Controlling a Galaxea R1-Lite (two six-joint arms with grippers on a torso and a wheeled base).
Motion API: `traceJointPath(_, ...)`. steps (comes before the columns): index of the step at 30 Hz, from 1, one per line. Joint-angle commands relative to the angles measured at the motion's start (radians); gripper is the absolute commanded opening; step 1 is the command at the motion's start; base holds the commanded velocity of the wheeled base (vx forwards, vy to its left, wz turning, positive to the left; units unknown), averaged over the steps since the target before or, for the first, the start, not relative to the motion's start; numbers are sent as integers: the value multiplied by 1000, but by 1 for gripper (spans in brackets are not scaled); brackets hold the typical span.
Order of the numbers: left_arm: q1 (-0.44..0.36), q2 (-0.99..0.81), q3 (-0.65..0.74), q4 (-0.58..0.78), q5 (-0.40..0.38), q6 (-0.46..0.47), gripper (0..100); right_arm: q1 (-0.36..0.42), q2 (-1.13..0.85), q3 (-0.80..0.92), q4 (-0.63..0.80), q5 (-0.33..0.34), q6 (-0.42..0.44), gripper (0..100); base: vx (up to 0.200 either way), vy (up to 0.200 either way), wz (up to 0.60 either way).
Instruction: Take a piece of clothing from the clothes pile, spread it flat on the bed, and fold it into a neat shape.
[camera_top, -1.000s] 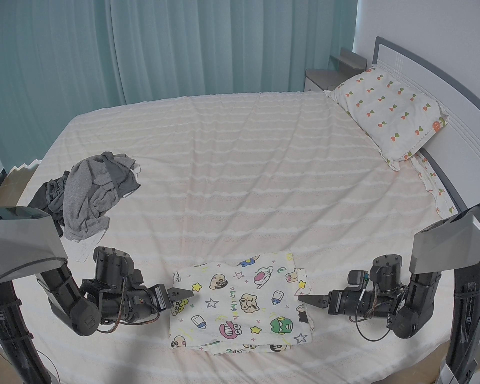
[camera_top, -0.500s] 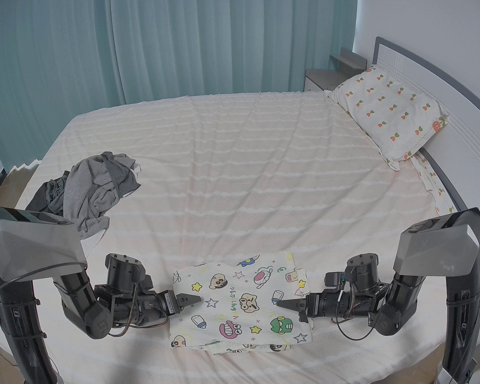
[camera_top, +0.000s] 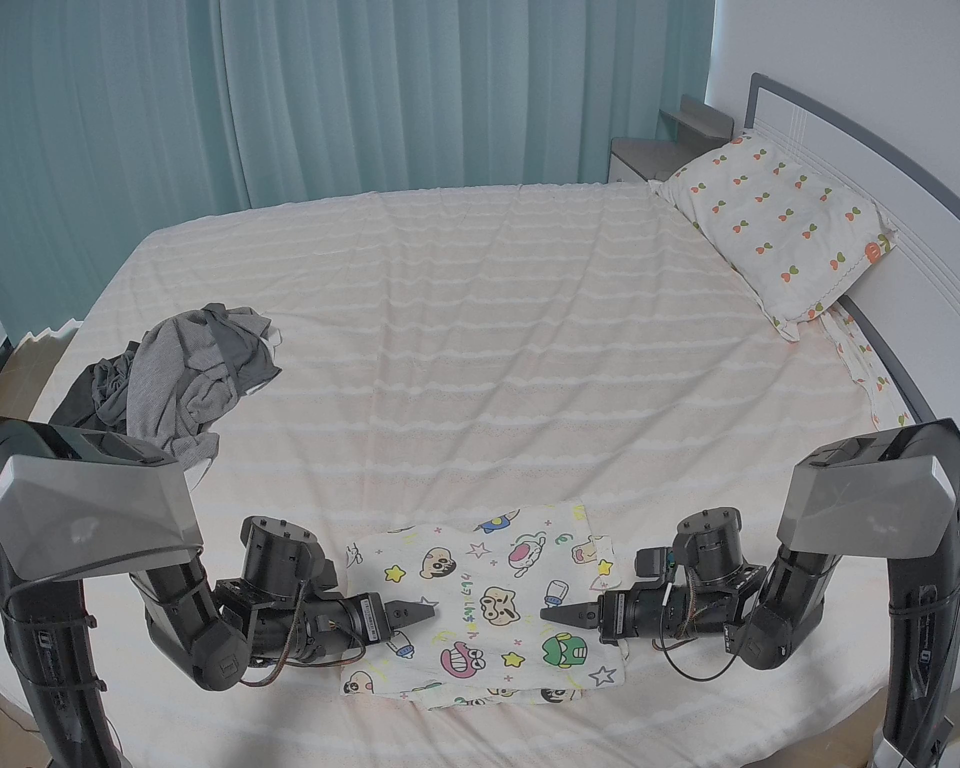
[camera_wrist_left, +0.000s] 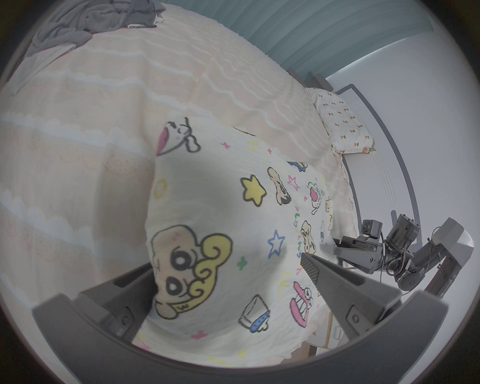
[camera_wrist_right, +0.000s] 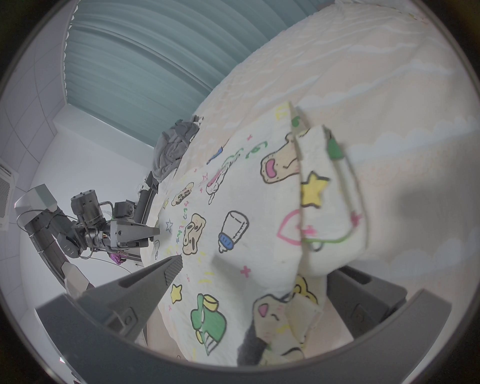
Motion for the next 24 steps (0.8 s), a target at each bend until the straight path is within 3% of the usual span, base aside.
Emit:
traceJointPath(1, -14, -3, -6, 0, 2, -18, 100, 19, 4, -30, 12, 1, 0, 100, 0, 0, 0)
traceJointPath(5, -14, -3, -12, 0, 2, -20, 100, 22, 10, -45, 18, 6, 0, 100, 0, 0, 0)
traceJointPath(6, -14, -3, -12, 0, 2, -20, 0, 24, 13, -47, 16, 7, 0, 0, 0, 0, 0)
traceJointPath(24, -36, -91, 45, 0, 10, -28, 0, 39, -50, -12, 4, 30, 3, 0, 0, 0, 0)
